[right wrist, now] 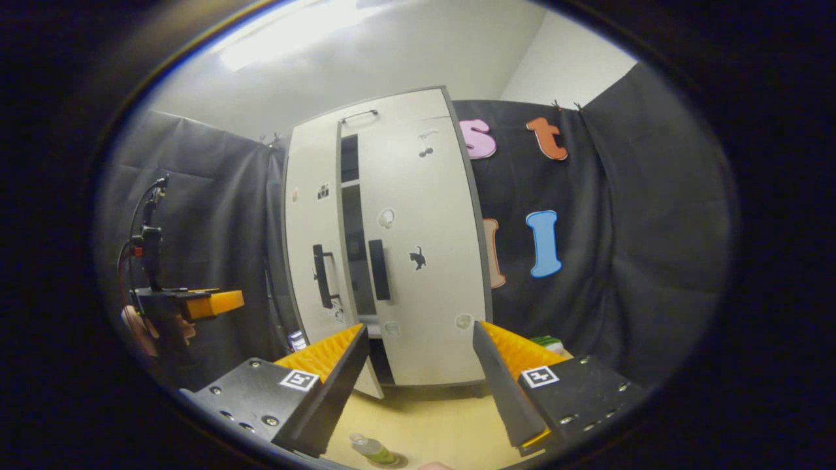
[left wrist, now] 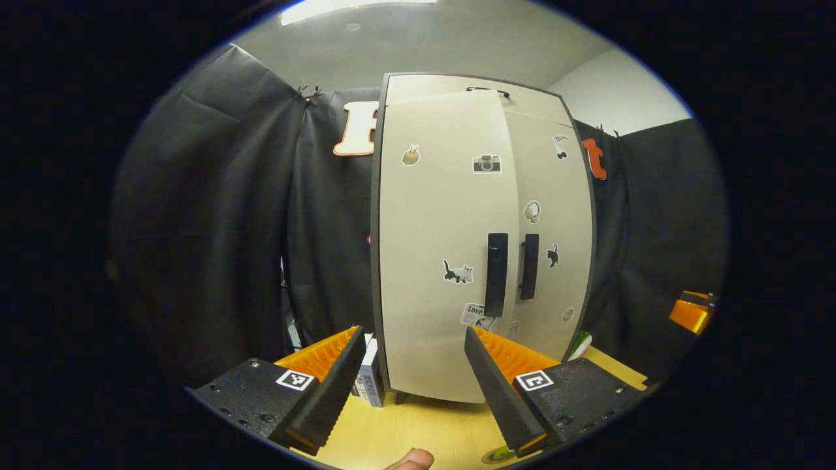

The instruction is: Grasp the bottle in the cabinet with the left hand and place it on the coaster, then close the right door with the right hand and the left door with the left hand.

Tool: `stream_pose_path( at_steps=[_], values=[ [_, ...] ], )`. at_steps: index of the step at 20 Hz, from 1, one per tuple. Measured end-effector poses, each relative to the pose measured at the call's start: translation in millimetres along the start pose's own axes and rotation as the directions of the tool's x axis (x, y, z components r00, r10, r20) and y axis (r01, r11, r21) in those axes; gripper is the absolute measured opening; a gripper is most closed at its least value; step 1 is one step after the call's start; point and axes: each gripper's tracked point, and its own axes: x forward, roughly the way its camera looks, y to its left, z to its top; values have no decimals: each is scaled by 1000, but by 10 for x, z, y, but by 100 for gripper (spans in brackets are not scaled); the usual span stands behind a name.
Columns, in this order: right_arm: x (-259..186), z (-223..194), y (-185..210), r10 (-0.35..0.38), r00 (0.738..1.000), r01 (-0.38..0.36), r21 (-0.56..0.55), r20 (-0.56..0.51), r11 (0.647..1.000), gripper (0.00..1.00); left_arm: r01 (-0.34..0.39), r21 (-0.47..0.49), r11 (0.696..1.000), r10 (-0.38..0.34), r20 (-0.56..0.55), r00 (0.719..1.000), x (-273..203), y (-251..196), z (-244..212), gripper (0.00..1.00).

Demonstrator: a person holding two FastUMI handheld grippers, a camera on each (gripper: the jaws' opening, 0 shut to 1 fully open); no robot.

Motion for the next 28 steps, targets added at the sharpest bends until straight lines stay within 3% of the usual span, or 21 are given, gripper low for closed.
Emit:
stream_pose_path(
  at_steps=[5,10,12,17,28],
  values=[
    [5,229,199,30,999,-28,-55,40,998,96,-9,-22,1000,9,-4,1000,-265,-109,78,96],
    [29,310,155,-47,999,49,-121,25,991,94,-19,-55,998,20,1,1000,-427,-243,120,96],
    [21,345,117,-94,995,98,-152,30,984,97,2,-68,998,-2,8,1000,-431,-323,148,99],
    [33,516,348,-70,993,84,-164,90,983,97,35,-80,996,-35,5,999,-325,-328,172,93],
    [142,449,625,-93,994,103,-183,62,978,95,125,-35,991,-123,54,991,-67,-309,269,96]
  ],
)
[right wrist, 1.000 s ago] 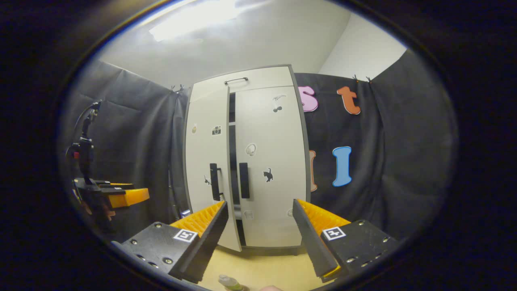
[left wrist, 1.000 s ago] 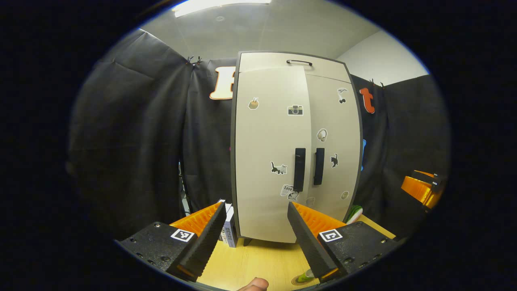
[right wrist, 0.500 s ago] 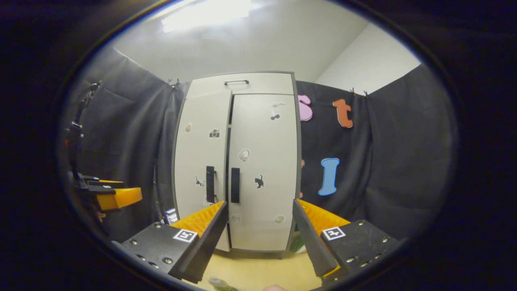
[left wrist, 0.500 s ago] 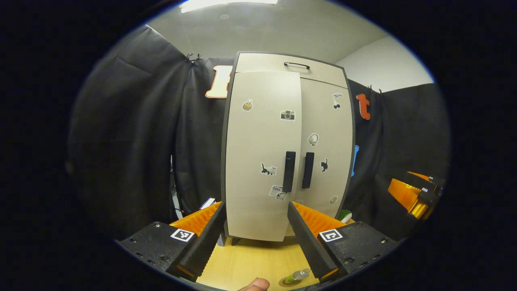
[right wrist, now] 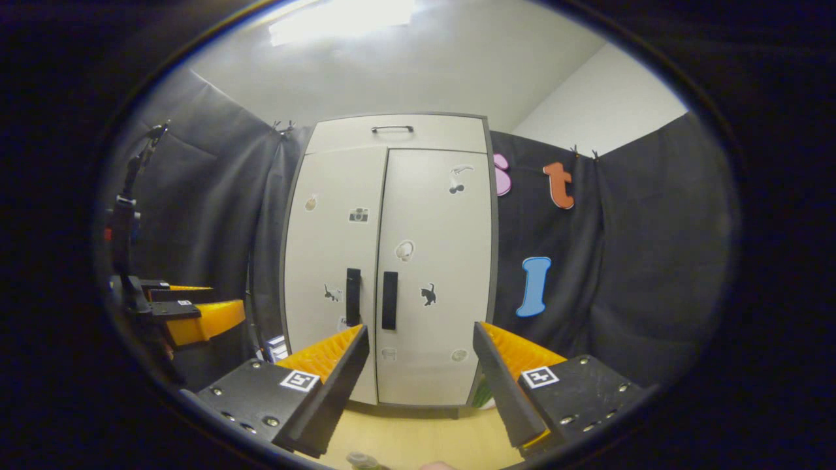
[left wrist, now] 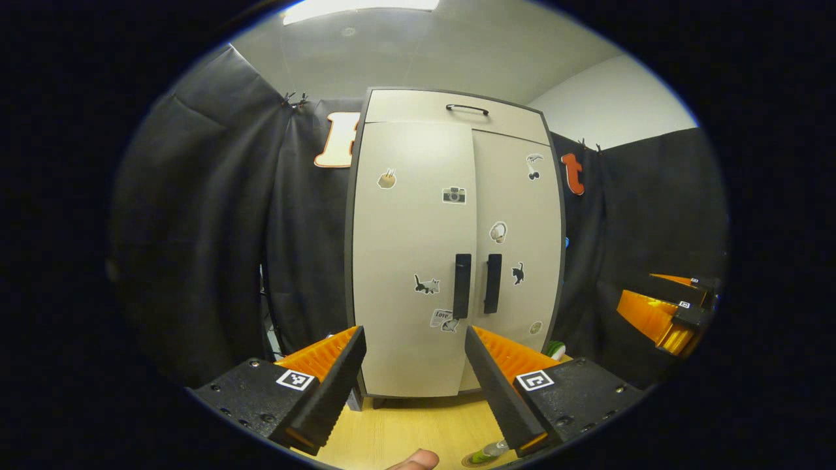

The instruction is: Grasp the bottle in the cabinet with the left hand and place it on the coaster, then close the right door with the right hand and the left door with the left hand.

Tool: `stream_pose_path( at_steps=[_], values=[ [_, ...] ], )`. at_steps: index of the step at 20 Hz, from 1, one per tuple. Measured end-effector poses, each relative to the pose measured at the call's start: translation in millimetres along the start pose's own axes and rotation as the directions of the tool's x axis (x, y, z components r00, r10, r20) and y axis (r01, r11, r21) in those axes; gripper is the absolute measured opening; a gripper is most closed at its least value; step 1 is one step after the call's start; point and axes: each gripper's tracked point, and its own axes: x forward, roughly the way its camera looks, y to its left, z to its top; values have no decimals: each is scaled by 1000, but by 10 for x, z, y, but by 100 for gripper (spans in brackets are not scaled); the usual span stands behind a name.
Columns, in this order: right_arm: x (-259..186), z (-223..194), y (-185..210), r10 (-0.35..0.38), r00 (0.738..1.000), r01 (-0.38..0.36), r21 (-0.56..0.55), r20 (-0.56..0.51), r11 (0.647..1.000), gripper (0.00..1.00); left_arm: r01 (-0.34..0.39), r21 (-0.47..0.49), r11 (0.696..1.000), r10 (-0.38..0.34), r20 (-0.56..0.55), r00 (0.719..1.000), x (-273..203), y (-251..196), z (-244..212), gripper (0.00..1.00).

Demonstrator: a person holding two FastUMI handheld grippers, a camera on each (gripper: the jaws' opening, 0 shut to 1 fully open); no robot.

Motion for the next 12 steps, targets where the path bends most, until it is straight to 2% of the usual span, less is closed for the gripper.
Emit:
stream_pose_path(
  at_steps=[3,6,12],
  values=[
    [6,11,35,5,1000,-5,-4,14,1000,97,-6,22,1000,6,12,1000,83,102,-19,96],
    [43,-32,52,5,1000,-5,-29,17,1000,97,13,-3,1000,-13,3,1000,154,98,-46,96],
    [160,-170,47,-32,999,31,-36,-9,999,96,35,21,999,-36,17,999,291,152,-58,96]
  ],
)
